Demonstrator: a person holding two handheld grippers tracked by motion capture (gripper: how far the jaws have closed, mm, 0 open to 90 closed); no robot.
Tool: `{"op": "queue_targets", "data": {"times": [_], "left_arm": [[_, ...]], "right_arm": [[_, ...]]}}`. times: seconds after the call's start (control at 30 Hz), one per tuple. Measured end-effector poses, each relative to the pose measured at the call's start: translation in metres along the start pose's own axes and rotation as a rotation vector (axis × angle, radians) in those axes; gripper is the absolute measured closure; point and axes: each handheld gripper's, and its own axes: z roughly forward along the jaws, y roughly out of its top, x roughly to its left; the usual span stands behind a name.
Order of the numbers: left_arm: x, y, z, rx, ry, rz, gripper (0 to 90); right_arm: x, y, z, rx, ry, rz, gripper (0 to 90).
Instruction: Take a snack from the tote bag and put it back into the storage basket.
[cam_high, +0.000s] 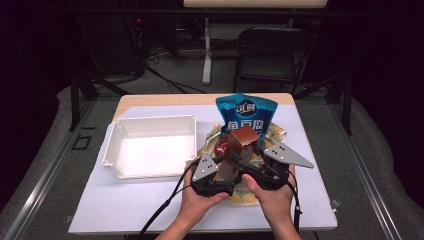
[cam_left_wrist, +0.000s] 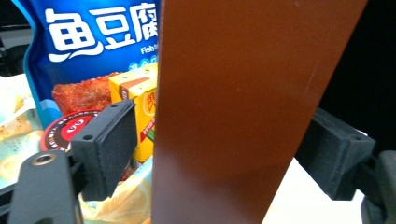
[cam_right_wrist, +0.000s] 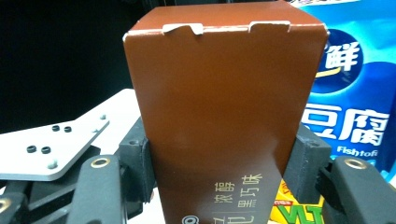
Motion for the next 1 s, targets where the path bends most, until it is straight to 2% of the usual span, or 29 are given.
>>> {"op": "queue_targets", "data": {"times": [0.03,0.07,0.1,0.4,0.77,0.8,0.87,0.9,1.0], "left_arm": [[0.0,0.0,0.0,-0.004,0.0,0.001,19.2],[-0.001,-0.001,0.001,-0.009,0.021,-0.004,20.2],[-0.001,-0.001,0.001,-0.006,0.011,-0.006,21.1],[0.0,-0.002,-0.001,-0.015,0.026,-0.014,26.8],[0.002,-0.002,-0.002,-0.013,0.015,-0.019,30.8],[0.001,-0.002,-0.001,-0.016,0.032,-0.022,31.2],[0.001,-0.002,-0.001,-0.013,0.031,-0.021,32.2],[0.002,-0.002,-0.002,-0.009,0.011,-0.02,33.1],[0.001,-0.003,-0.002,-0.009,-0.002,-0.012,38.0]], "right_arm": [[0.002,0.0,0.0,0.0,0.004,0.001,37.8],[0.003,0.0,0.001,-0.001,0.004,0.004,37.8],[0.004,-0.001,0.001,0.002,0.009,0.001,37.8],[0.01,-0.002,0.003,0.013,0.028,-0.002,37.8],[0.012,-0.002,0.004,0.015,0.041,0.003,37.7],[0.012,-0.002,0.004,0.015,0.042,0.002,37.7],[0.012,-0.002,0.004,0.019,0.042,-0.003,37.7],[0.012,-0.002,0.004,0.022,0.04,-0.002,37.7],[0.011,-0.003,0.005,0.022,0.039,0.002,37.7]]}}
